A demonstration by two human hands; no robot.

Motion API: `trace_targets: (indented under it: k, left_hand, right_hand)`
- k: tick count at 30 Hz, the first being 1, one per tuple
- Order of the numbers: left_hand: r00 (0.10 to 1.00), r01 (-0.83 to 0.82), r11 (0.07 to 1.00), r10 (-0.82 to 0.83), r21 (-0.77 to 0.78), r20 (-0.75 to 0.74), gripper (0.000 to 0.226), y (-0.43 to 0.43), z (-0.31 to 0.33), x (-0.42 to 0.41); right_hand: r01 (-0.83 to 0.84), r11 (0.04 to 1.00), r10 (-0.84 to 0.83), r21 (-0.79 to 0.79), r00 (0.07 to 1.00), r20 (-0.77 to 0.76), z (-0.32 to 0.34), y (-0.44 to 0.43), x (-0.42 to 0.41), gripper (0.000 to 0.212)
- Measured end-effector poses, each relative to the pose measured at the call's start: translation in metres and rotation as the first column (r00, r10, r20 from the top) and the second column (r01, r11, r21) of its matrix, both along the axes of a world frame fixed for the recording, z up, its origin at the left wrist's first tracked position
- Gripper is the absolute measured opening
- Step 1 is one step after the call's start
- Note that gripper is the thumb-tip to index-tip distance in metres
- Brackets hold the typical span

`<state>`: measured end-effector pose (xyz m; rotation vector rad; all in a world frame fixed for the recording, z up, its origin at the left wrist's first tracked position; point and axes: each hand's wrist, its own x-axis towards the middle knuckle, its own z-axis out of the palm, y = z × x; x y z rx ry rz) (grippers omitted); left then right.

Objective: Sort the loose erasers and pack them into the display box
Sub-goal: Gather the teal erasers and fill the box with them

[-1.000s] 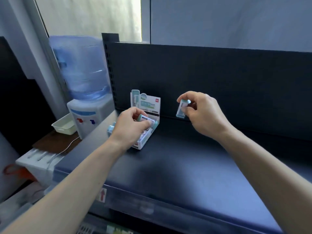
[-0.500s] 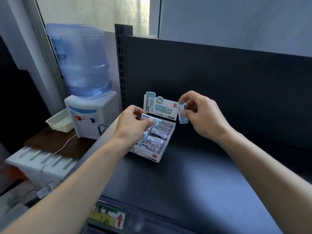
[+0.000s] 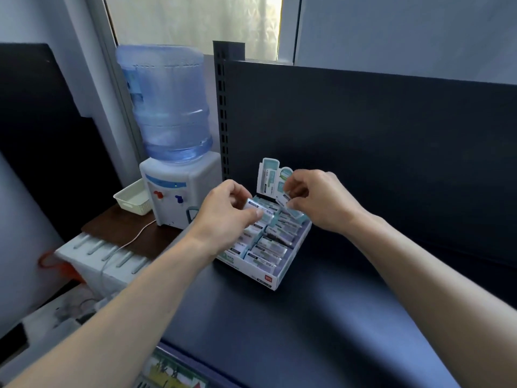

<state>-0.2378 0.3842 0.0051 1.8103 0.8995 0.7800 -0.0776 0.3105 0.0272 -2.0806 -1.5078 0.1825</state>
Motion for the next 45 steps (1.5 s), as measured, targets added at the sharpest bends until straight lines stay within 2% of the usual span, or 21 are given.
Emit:
trace_targets:
  k: [11, 21, 25, 32, 37, 42, 45]
  left_hand:
    - [0.978, 0.207, 0.978, -0.206, 0.023, -0.043, 0.021, 0.039, -0.001, 0.004]
    - [0.946, 0.324, 0.946, -0.324, -0.011, -0.026, 0.022, 0.050, -0.002, 0.011]
    - [0.938, 0.345, 0.939, -0.345, 0.006, -0.037, 0.021, 0.052, 0.001, 0.011]
    - [0.918, 0.393, 0.919, -0.390, 0.033, -0.070, 0.020, 0.048, -0.001, 0.024]
    - [0.889, 0.441, 0.893, -0.421, 0.088, -0.178, 0.013, 0.035, 0.002, 0.042]
    - [0.876, 0.404, 0.903, -0.337, 0.145, -0.345, 0.009, 0.030, -0.001, 0.049]
    - [0.864, 0.393, 0.909, -0.312, 0.142, -0.395, 0.010, 0.031, -0.001, 0.050]
  right_hand:
    - [0.129, 0.967, -0.082, -0.220, 0.974, 0.213, 0.004, 0.019, -0.011, 0.015]
    - [0.257, 0.926, -0.165, -0.276, 0.935, 0.315, 0.006, 0.021, -0.028, 0.020]
    - [0.312, 0.920, -0.226, -0.239, 0.917, 0.328, 0.005, 0.017, -0.031, 0.026]
    - [0.390, 0.918, -0.350, -0.076, 0.885, 0.307, 0.017, 0.001, -0.025, 0.022]
    - [0.418, 0.908, -0.398, -0.022, 0.879, 0.261, 0.022, -0.019, -0.026, 0.018]
    - [0.445, 0.895, -0.432, -0.007, 0.872, 0.228, 0.024, -0.037, -0.026, 0.016]
    - [0.452, 0.892, -0.439, -0.008, 0.871, 0.222, 0.023, -0.039, -0.027, 0.014]
